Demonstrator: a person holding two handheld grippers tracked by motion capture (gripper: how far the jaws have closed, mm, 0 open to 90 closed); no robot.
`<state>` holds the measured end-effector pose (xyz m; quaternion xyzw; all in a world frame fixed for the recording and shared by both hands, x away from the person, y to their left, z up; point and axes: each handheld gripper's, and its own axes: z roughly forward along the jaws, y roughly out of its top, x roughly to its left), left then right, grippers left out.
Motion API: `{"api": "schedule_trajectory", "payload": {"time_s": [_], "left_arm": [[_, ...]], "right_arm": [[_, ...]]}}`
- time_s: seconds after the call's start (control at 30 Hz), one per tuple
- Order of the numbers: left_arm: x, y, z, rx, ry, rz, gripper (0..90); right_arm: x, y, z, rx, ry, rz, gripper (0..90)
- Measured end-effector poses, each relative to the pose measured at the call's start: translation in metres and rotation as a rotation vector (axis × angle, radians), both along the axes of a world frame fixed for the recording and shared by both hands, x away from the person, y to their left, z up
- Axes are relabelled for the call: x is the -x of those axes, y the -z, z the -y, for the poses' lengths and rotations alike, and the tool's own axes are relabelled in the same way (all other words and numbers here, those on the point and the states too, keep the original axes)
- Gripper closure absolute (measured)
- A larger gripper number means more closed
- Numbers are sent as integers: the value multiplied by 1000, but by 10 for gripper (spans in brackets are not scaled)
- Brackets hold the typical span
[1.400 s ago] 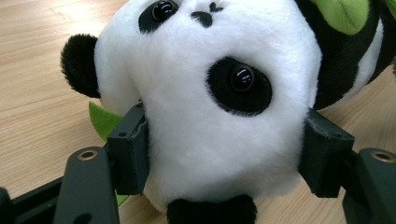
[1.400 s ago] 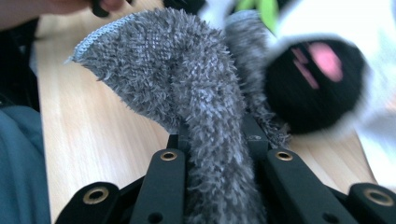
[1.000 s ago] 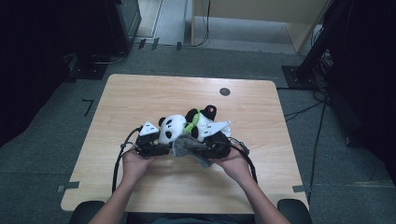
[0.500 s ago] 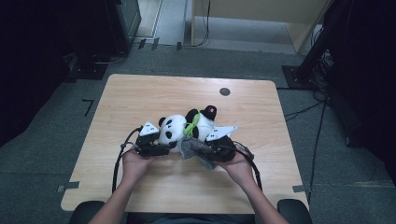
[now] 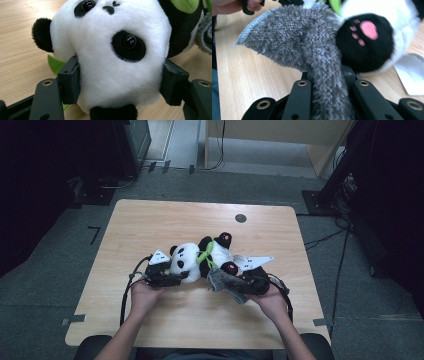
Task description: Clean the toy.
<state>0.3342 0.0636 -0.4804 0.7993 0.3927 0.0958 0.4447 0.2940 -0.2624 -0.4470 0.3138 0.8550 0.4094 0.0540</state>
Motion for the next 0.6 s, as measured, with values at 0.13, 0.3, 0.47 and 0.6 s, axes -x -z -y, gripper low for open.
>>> {"api": "schedule_trajectory", "payload": {"time_s": [0.13, 0.3, 0.47, 0.6], "left_arm": [[0, 0, 0, 1, 0, -1, 307], [0, 0, 0, -4, -1, 0, 309], [0, 0, 0, -8, 1, 2, 316], [0, -1, 0, -11, 2, 2, 318]], "right_arm": [[0, 2, 13, 14, 22, -16, 768], [-1, 2, 28, 26, 58, -36, 768], [-6, 4, 36, 28, 86, -36, 768], [-10, 5, 43, 30, 121, -34, 768]]}}
